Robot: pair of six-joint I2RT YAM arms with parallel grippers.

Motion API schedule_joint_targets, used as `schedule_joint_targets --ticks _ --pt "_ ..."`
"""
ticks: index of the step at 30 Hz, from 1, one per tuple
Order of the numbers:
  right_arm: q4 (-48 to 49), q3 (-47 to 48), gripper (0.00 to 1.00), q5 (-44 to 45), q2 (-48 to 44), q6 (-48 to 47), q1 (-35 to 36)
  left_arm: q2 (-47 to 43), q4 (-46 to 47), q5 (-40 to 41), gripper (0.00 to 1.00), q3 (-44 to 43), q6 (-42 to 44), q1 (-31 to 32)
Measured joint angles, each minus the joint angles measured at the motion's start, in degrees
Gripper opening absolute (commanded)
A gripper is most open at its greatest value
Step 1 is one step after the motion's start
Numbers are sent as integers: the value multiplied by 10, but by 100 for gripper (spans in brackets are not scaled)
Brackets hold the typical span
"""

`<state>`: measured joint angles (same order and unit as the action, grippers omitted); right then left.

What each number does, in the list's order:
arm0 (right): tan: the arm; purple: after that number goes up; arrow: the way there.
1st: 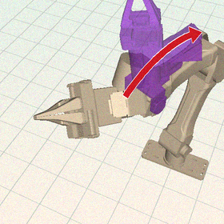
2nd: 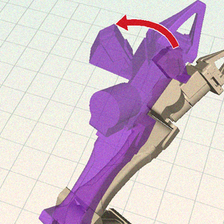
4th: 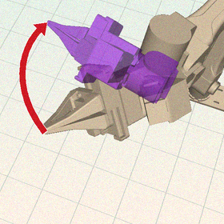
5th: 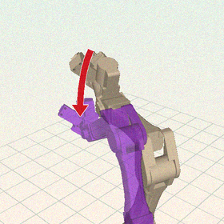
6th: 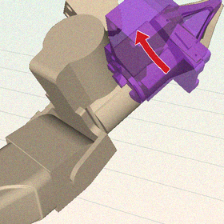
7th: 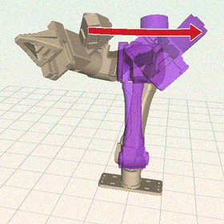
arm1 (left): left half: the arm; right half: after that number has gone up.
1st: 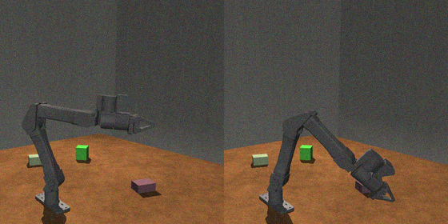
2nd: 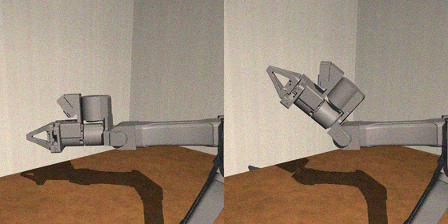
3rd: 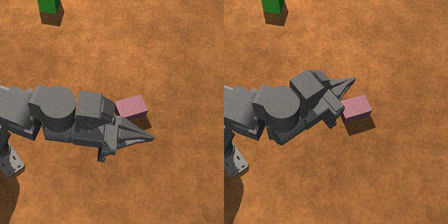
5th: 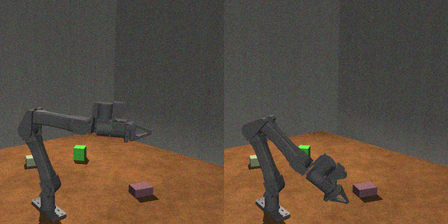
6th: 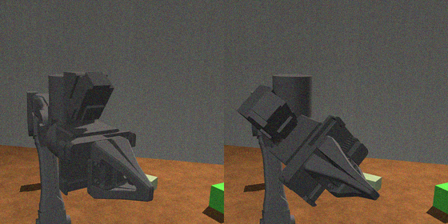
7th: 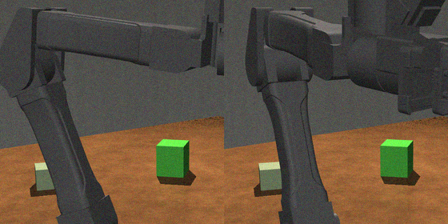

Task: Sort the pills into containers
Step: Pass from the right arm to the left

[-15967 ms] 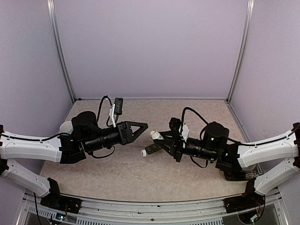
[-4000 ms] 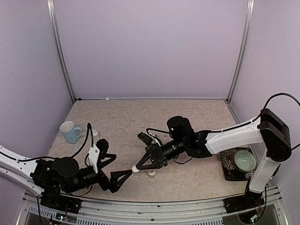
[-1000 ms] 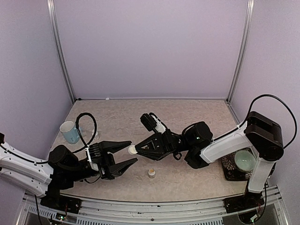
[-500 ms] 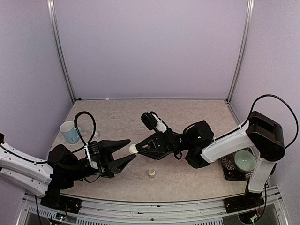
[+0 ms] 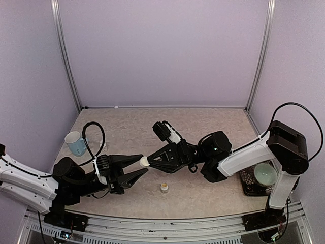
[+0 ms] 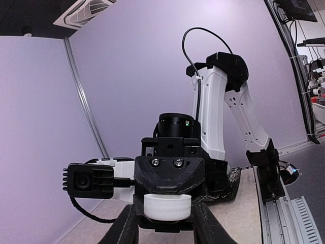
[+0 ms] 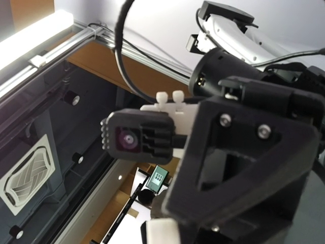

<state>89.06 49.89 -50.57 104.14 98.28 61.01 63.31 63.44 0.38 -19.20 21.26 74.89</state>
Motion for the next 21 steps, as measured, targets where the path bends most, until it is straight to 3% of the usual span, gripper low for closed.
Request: schedule_joint_targets --ticks 16,21 --pt "0 0 13 0 0 0 0 7 0 -5 33 0 0 -3" --pt "0 0 13 0 0 0 0 8 0 -7 40 0 0 -3"
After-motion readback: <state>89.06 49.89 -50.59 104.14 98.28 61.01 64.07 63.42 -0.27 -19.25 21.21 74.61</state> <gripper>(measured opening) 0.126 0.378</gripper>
